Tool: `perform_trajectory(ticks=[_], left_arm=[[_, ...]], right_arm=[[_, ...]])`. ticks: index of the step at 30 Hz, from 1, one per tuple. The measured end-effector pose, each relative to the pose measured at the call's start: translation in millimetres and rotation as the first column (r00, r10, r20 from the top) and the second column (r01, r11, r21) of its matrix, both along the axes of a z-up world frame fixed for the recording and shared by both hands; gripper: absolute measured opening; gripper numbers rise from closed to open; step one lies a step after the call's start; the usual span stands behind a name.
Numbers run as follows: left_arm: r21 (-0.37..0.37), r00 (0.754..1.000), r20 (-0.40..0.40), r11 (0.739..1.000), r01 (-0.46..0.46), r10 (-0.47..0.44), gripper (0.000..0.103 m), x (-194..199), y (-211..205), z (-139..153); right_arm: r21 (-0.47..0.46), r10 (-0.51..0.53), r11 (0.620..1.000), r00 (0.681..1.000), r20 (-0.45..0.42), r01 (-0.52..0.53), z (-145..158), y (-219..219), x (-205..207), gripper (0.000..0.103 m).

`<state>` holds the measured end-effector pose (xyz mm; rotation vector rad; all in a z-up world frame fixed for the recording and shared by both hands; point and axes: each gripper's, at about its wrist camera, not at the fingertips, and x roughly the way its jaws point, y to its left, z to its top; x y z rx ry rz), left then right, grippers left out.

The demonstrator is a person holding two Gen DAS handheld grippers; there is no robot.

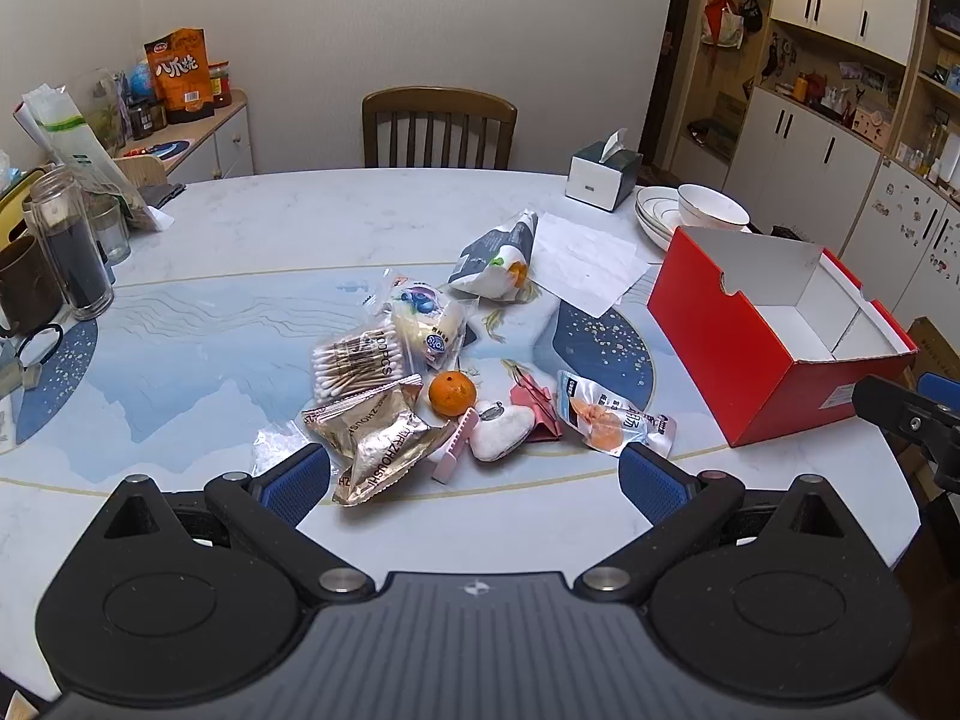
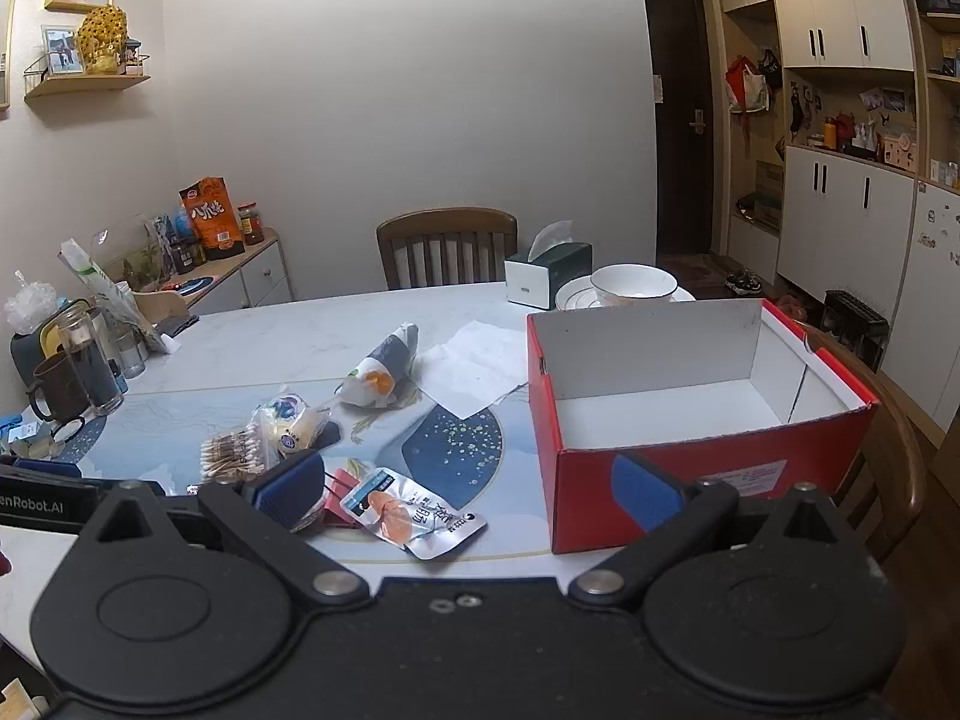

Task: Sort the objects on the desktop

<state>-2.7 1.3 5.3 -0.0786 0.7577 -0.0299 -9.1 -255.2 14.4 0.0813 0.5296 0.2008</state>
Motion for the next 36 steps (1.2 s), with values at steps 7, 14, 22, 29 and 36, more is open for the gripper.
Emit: perform_trajectory(ticks=[7, 14, 22, 29, 36], left_arm=[[-0.004, 1.0, 0.007, 1.0, 0.003, -0.003, 0.103, 0.7, 1.3, 2.8], [-0.014, 1.0, 0.027, 1.0, 0.011, -0.01, 0.103, 1.1, 0.5, 4.6], [-0.006, 0.999, 0.04, 1.0, 0.019, -0.019, 0.103, 4.1, -2.6, 4.9], [0.031, 0.997, 0.077, 1.0, -0.006, 0.004, 0.103, 6.9, -3.5, 2.5], [0.056, 0.993, 0.102, 0.997, -0.057, 0.051, 0.103, 5.1, -8.7, -2.8]], right_arm=[[0.0, 0.007, 1.0, 1.0, 0.001, -0.007, 0.7, 1.0, 1.4, 0.102], [-0.001, 0.008, 1.0, 1.0, 0.003, -0.008, 0.6, 1.4, 1.5, 0.102], [0.008, 0.03, 1.0, 0.999, 0.012, -0.03, 0.0, -0.9, 5.7, 0.102], [-0.002, 0.139, 0.99, 0.989, 0.047, -0.139, 5.0, -1.0, 3.9, 0.102], [-0.029, 0.262, 0.965, 0.965, 0.034, -0.261, 5.7, -6.0, 7.2, 0.101]])
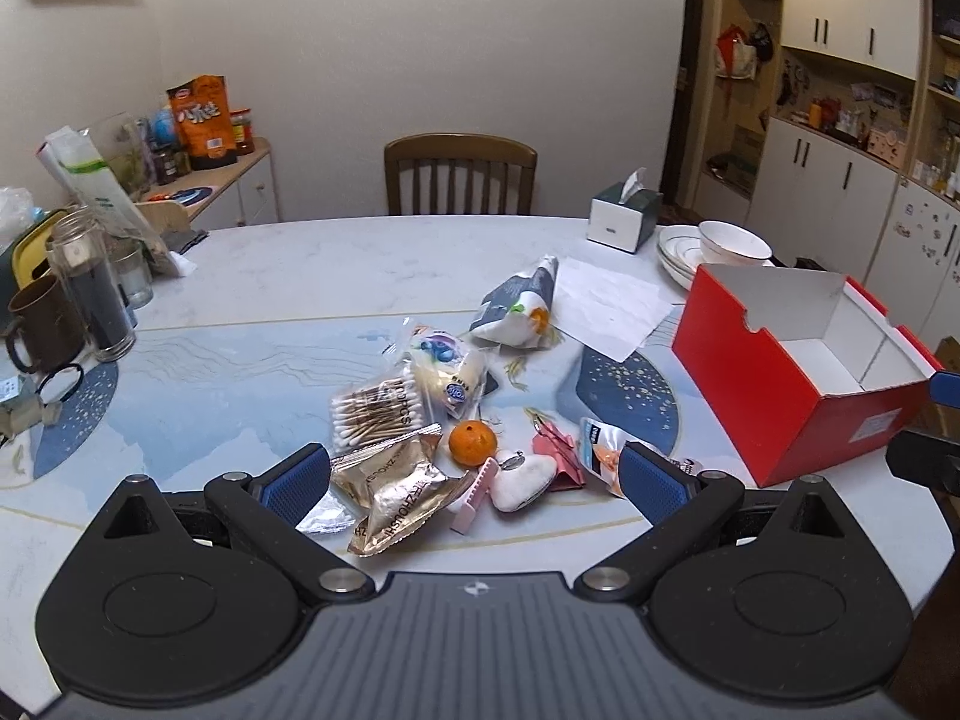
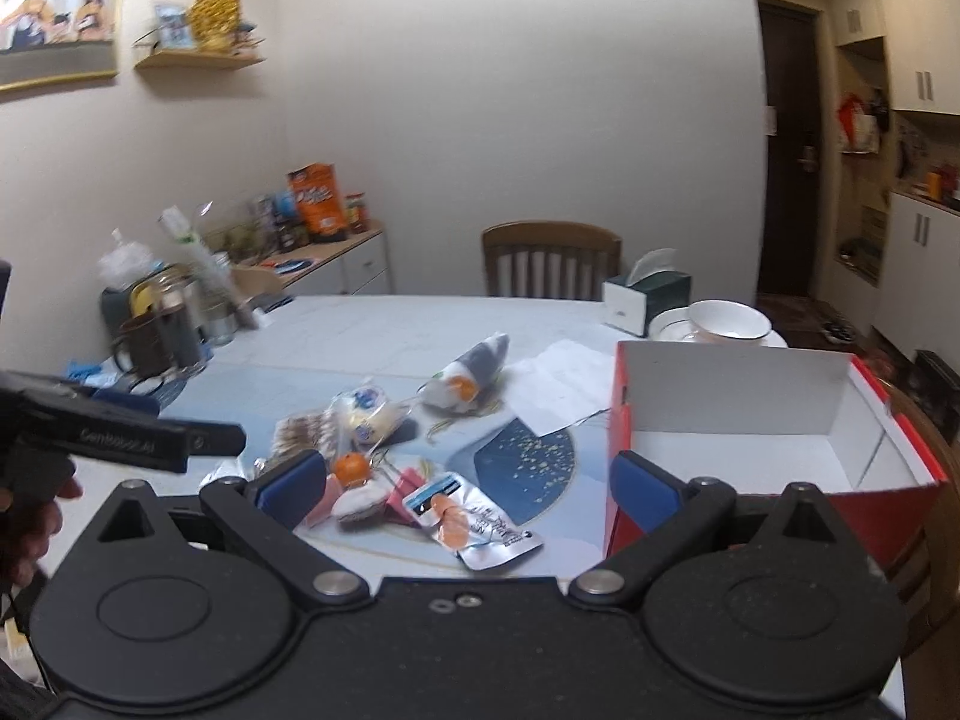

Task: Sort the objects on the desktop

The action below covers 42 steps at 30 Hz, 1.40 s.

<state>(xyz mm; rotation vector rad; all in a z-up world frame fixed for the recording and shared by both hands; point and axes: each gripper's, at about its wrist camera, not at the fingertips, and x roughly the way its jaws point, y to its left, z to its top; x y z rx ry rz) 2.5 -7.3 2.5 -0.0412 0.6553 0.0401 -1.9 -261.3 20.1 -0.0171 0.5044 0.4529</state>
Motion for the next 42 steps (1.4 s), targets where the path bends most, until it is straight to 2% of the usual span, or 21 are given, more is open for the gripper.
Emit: perform_trajectory(ticks=[5, 12, 25, 32, 38, 42], left_arm=[[0.004, 1.0, 0.002, 1.0, -0.021, 0.021, 0.103, -2, -1, -3], [0.045, 1.0, -0.018, 0.999, 0.013, -0.012, 0.103, 15, 15, -20], [0.071, 0.992, -0.114, 0.996, 0.055, -0.047, 0.102, 57, 83, -71], [0.129, 0.981, -0.149, 0.981, 0.145, -0.125, 0.102, 65, 115, -91], [0.106, 0.968, -0.192, 0.977, 0.183, -0.161, 0.102, 71, 131, -108], [0.097, 0.961, -0.209, 0.974, 0.205, -0.182, 0.1, 75, 135, -117]], right_arm=[[0.002, 0.022, 1.0, 1.0, -0.009, -0.022, -2, -6, 4, 0.101], [-0.001, 0.04, 0.999, 0.999, -0.018, -0.04, -12, 3, 18, 0.098], [-0.094, -0.022, 0.995, 0.993, -0.117, 0.011, -55, 54, 63, 0.092], [-0.134, -0.047, 0.991, 0.984, -0.172, 0.024, -80, 73, 83, 0.088], [-0.171, -0.088, 0.984, 0.969, -0.23, 0.048, -101, 79, 101, 0.086], [-0.22, -0.039, 0.975, 0.964, -0.261, -0.02, -112, 89, 109, 0.086]])
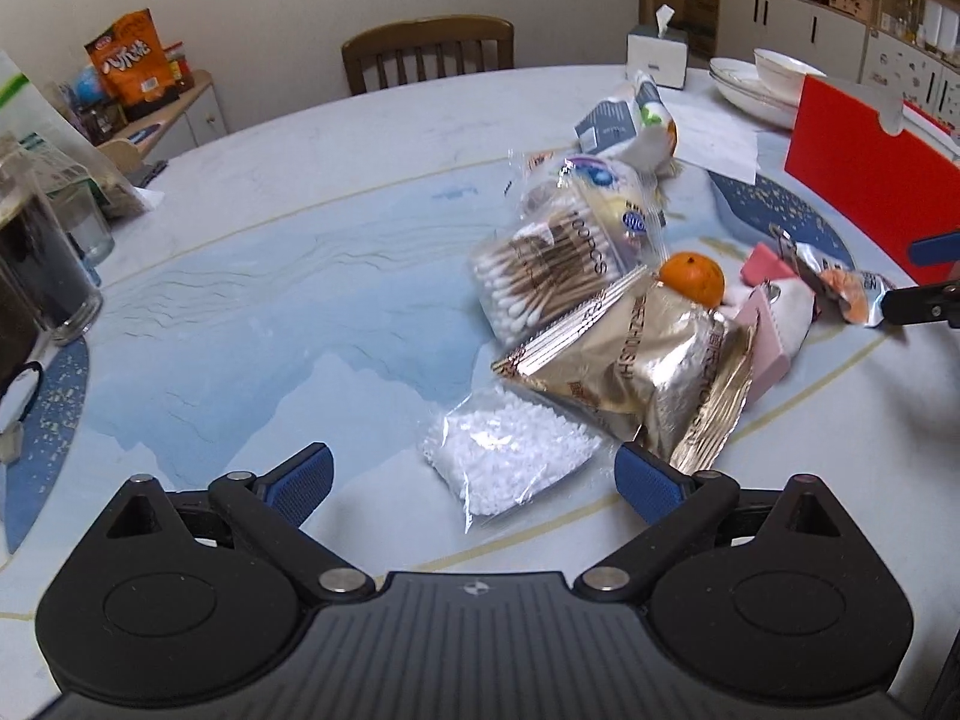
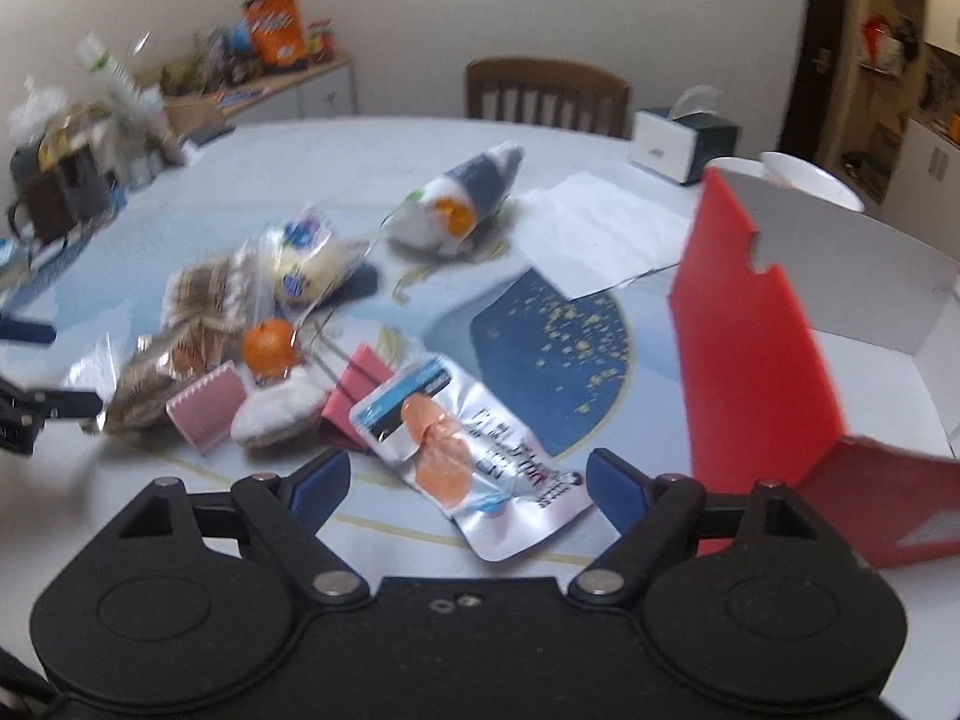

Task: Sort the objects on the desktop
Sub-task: 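Grasp the white sausage packet with the right tool while the left tool grasps the clear pellet bag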

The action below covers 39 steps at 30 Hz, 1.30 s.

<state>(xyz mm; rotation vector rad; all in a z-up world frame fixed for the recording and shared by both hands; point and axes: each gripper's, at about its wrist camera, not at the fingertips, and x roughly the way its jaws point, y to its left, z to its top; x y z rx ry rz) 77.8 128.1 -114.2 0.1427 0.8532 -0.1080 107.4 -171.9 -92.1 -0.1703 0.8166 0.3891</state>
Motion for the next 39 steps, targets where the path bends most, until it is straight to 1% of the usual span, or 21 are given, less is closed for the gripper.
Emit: perform_trajectory(ticks=[5, 10, 12, 13, 16, 18, 19, 21, 23, 25, 28, 30, 31, 33, 35, 39], left_arm=[[-0.011, 1.0, -0.009, 1.0, 0.019, -0.019, 0.099, 4, 6, -3], [-0.015, 0.998, -0.009, 0.998, 0.061, -0.061, 0.097, 8, 5, -5], [-0.019, 0.997, -0.017, 0.997, 0.074, -0.074, 0.094, 9, 5, -7], [-0.021, 0.997, -0.023, 0.997, 0.079, -0.08, 0.093, 11, 6, -8], [-0.039, 0.996, -0.036, 0.996, 0.085, -0.087, 0.086, 13, 9, -9], [-0.06, 0.995, -0.04, 0.994, 0.089, -0.092, 0.081, 14, 12, -9], [-0.065, 0.995, -0.038, 0.994, 0.092, -0.094, 0.081, 14, 12, -9], [-0.066, 0.994, -0.034, 0.993, 0.1, -0.103, 0.077, 15, 13, -9], [-0.069, 0.993, -0.031, 0.992, 0.109, -0.111, 0.076, 15, 14, -9], [-0.068, 0.993, -0.026, 0.991, 0.114, -0.116, 0.073, 15, 15, -9], [-0.07, 0.994, -0.023, 0.992, 0.106, -0.108, 0.067, 16, 16, -8], [-0.074, 0.995, -0.017, 0.993, 0.097, -0.098, 0.056, 16, 18, -7], [-0.076, 0.995, -0.015, 0.993, 0.092, -0.094, 0.054, 17, 20, -7], [-0.08, 0.997, -0.009, 0.994, 0.08, -0.081, 0.045, 17, 22, -6], [-0.087, 0.998, -0.01, 0.994, 0.064, -0.065, 0.041, 18, 23, -6], [-0.095, 0.999, -0.012, 0.994, 0.045, -0.046, 0.036, 17, 24, -5]], right_arm=[[-0.057, 0.062, 0.996, 0.998, -0.017, -0.063, -11, 6, 15, 0.086], [-0.049, 0.089, 0.995, 0.995, -0.048, -0.091, -20, 7, 35, 0.086], [-0.042, 0.101, 0.994, 0.991, -0.083, -0.105, -24, 8, 44, 0.085], [-0.035, 0.105, 0.993, 0.989, -0.104, -0.109, -27, 7, 49, 0.081], [-0.016, 0.104, 0.994, 0.989, -0.102, -0.106, -30, 4, 55, 0.085], [-0.01, 0.115, 0.993, 0.988, -0.102, -0.116, -30, 3, 57, 0.085], [-0.01, 0.122, 0.992, 0.987, -0.1, -0.124, -31, 3, 57, 0.085], [-0.012, 0.131, 0.991, 0.986, -0.099, -0.133, -31, 4, 58, 0.084], [-0.011, 0.135, 0.991, 0.986, -0.099, -0.137, -30, 5, 60, 0.081], [-0.011, 0.133, 0.991, 0.986, -0.1, -0.135, -28, 5, 60, 0.074], [-0.015, 0.116, 0.993, 0.988, -0.102, -0.118, -27, 6, 60, 0.068], [-0.018, 0.101, 0.994, 0.99, -0.103, -0.103, -27, 6, 59, 0.067], [-0.019, 0.096, 0.995, 0.99, -0.103, -0.098, -26, 7, 59, 0.067], [-0.018, 0.084, 0.996, 0.991, -0.103, -0.086, -25, 8, 57, 0.065], [-0.02, 0.078, 0.997, 0.992, -0.101, -0.081, -23, 8, 54, 0.065], [-0.012, 0.068, 0.998, 0.993, -0.093, -0.069, -17, 5, 45, 0.064]])
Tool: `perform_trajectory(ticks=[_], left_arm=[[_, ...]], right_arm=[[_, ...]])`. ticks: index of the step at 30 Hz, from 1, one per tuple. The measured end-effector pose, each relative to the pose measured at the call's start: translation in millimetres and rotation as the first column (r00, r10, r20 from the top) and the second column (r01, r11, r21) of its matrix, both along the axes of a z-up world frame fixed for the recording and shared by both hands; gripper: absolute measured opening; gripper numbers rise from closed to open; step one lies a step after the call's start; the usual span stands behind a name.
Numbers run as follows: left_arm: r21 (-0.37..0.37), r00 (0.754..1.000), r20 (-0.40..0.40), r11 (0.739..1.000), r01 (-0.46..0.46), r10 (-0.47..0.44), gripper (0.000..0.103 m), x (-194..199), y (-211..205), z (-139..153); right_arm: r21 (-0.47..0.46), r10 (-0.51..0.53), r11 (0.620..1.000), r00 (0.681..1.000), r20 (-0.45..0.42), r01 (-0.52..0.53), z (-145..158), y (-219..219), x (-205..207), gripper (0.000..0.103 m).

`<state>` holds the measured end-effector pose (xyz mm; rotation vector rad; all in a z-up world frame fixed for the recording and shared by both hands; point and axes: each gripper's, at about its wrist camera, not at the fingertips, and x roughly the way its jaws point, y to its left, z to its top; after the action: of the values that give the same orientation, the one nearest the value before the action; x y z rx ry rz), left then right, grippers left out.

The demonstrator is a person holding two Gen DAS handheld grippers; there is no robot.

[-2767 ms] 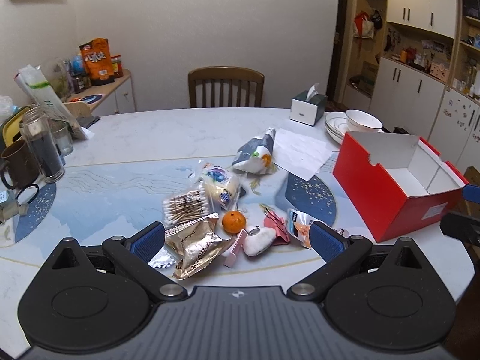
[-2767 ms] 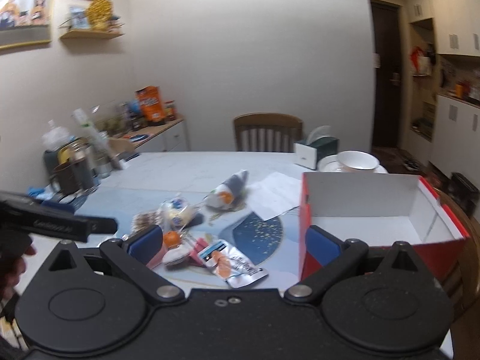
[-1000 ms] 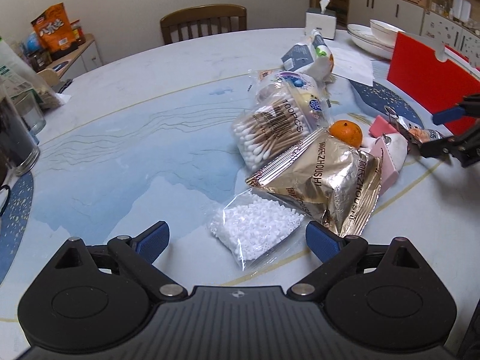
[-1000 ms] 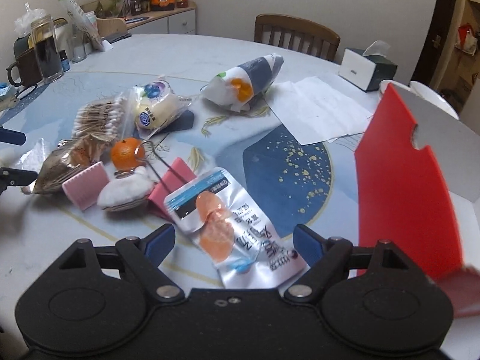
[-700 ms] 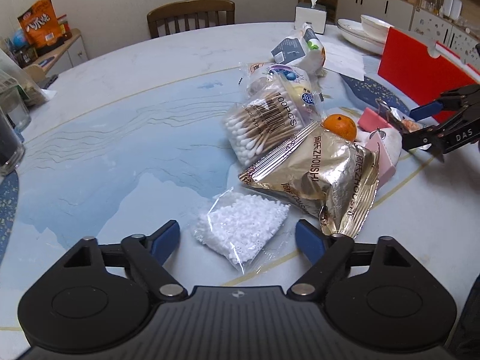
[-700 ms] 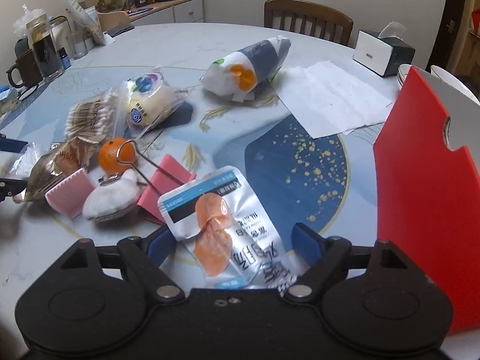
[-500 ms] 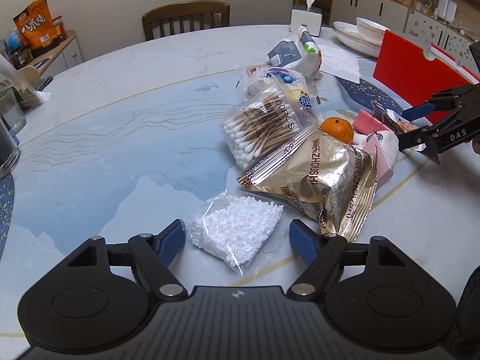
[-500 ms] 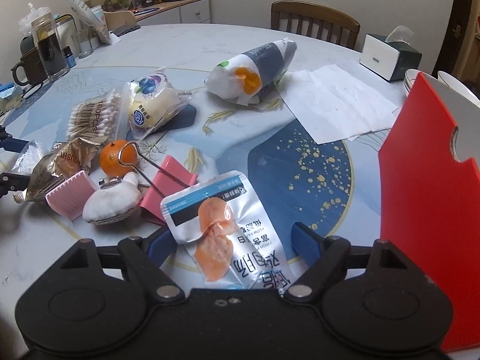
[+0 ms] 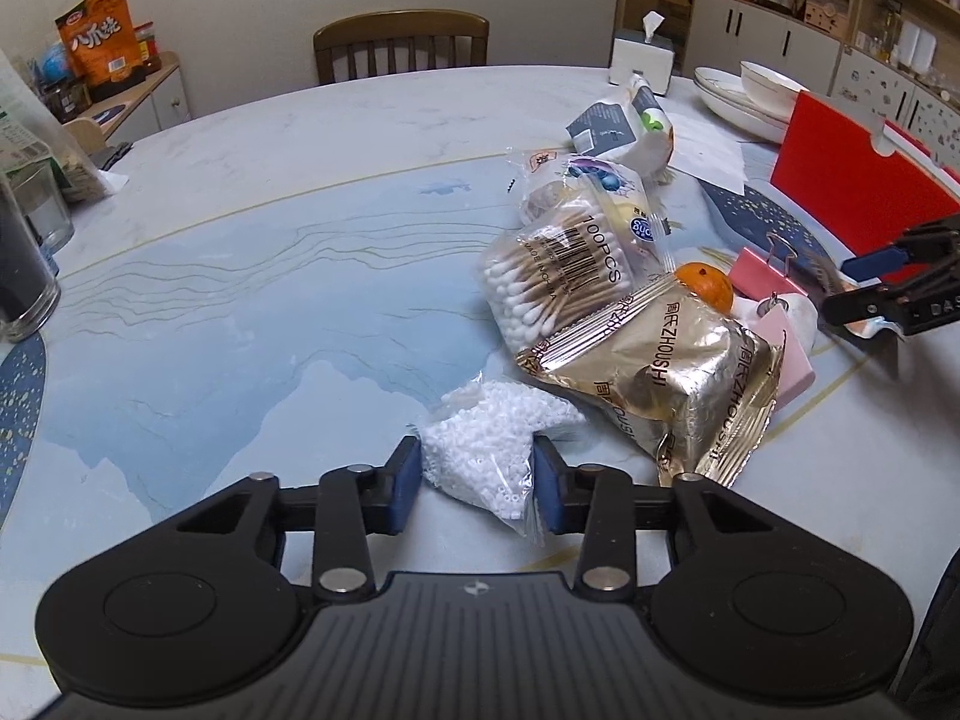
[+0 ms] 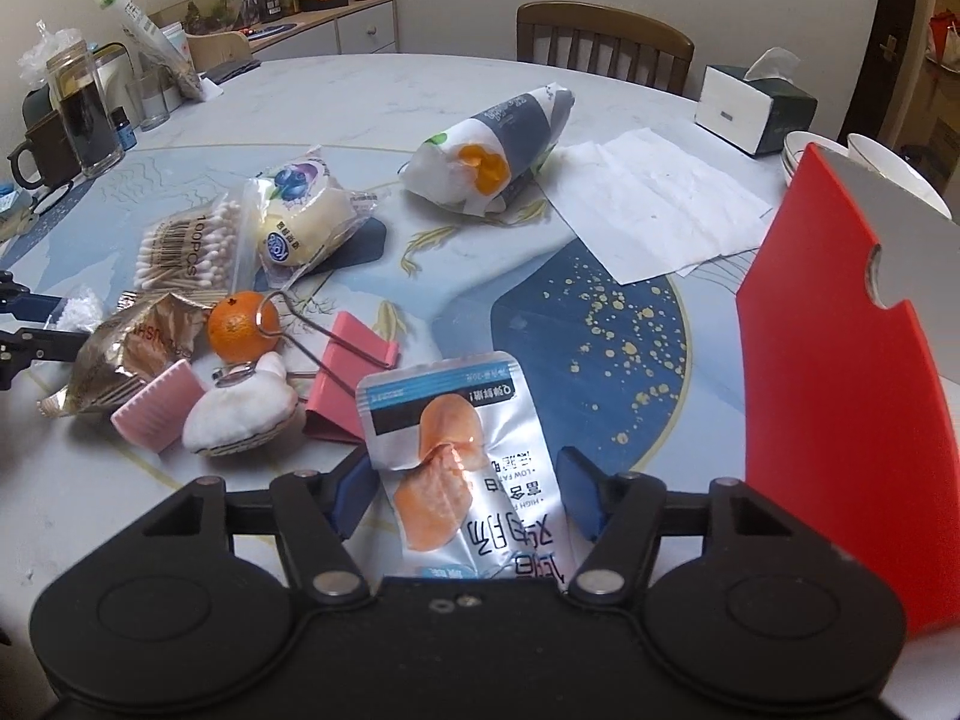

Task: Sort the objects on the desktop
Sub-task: 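Grasp the white sausage packet with the right tool while the left tool grasps the clear pellet bag, then carry the sausage packet and pellet bag over the open red box with both tools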

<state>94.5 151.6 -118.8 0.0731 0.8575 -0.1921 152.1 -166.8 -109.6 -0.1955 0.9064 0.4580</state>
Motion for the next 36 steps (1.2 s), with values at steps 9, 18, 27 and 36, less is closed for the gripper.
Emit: perform_trajectory(ticks=[9, 18, 27, 36], left_arm=[[0.0, 0.995, 0.024, 0.995, -0.1, 0.1, 0.034, -16, -8, 16], [-0.018, 0.987, 0.09, 0.991, -0.133, 0.135, 0.034, -28, -46, 64], [-0.045, 0.988, 0.141, 0.998, -0.05, 0.056, 0.034, -22, -114, 102], [-0.061, 0.981, 0.184, 0.996, 0.068, -0.056, 0.034, -7, -185, 122]], right_arm=[[0.069, -0.01, 0.998, 1.0, 0.02, 0.008, 27, -20, -23, 0.064], [0.137, 0.046, 0.989, 0.997, 0.055, -0.053, 69, -40, -35, 0.064], [0.186, 0.069, 0.978, 0.991, 0.114, -0.09, 107, -71, -32, 0.064], [0.199, 0.037, 0.978, 0.989, 0.144, -0.066, 127, -122, -22, 0.064]])
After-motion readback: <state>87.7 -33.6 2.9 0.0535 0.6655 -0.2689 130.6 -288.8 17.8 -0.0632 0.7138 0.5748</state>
